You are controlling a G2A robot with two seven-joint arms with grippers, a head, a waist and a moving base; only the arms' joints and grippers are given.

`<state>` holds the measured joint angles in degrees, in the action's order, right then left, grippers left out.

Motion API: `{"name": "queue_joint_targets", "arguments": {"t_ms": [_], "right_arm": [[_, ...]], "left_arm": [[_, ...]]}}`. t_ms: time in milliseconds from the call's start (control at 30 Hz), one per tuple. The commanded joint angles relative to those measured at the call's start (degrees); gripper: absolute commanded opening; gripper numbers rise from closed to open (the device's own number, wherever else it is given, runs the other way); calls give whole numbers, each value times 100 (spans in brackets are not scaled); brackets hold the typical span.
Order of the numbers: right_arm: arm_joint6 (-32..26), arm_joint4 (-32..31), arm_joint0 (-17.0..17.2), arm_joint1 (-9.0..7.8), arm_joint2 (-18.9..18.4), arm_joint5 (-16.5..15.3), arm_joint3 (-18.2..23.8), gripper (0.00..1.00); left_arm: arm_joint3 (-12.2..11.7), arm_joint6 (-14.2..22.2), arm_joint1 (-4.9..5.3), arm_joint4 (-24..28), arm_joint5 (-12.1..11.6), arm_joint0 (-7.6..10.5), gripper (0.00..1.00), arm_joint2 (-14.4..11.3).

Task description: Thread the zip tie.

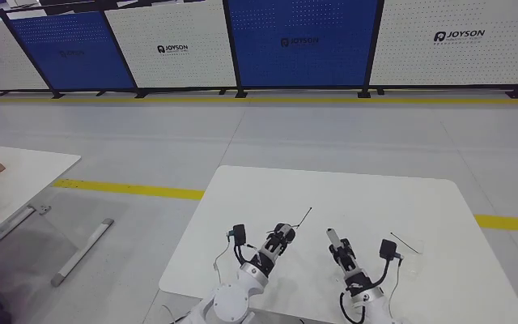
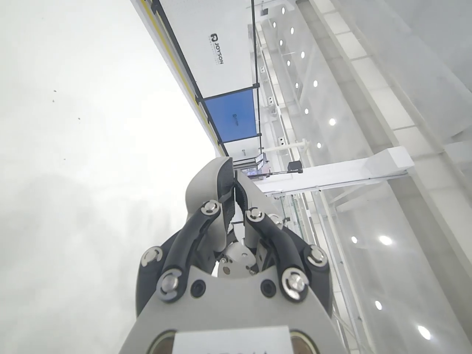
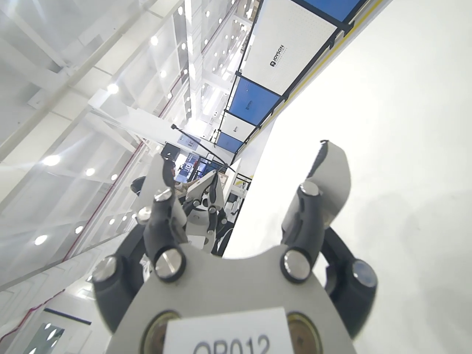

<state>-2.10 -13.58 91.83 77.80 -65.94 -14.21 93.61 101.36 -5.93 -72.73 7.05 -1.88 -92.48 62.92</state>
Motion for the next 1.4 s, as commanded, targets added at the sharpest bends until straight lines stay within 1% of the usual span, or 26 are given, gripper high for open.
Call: {"name": "queue_joint_targets", "arguments": {"t_ms": [0, 333, 367, 433, 533, 633, 733, 1067, 1133, 1200, 1267, 1367], "right_arm": [[0, -4, -3, 1, 4, 5, -1, 100], [0, -4, -3, 1, 4, 5, -1, 100], [-17, -67, -13, -3, 1, 42, 2, 100], [-39, -268, -28, -18, -27, 71, 27, 100], [-25, -764, -12, -52, -87, 102, 87, 100], [28, -1469, 4, -86, -103, 236, 152, 100], [207, -1877, 26, -91, -67, 365, 182, 100], [202, -1931, 20, -93, -64, 388, 180, 100], [174, -2331, -20, -105, -28, 484, 179, 100], [43, -2675, -79, -121, 20, 500, 151, 100], [-64, -2832, -122, -134, 37, 433, 103, 100], [-270, -3198, -166, -167, 76, 232, -31, 100]], "left_arm": [[12, 53, 3, -4, 4, -2, 0, 0], [8, 51, 2, 9, 7, 0, 0, 0], [5, 46, -6, 141, 27, 10, 0, 10], [16, 40, -18, 423, 56, 20, 0, 63], [43, 105, -27, 900, 121, 29, 0, 190], [73, 150, -29, 1121, 188, 32, 0, 265], [82, 347, -23, 1287, 269, 50, 0, 311], [81, 337, -25, 1285, 255, 58, 0, 308], [114, 347, -26, 1245, 206, 54, 0, 298], [155, 387, -16, 1110, 132, 7, 0, 299], [211, 423, -5, 991, 92, -51, 0, 301], [302, 542, 22, 759, 8, -159, 0, 323]]}}
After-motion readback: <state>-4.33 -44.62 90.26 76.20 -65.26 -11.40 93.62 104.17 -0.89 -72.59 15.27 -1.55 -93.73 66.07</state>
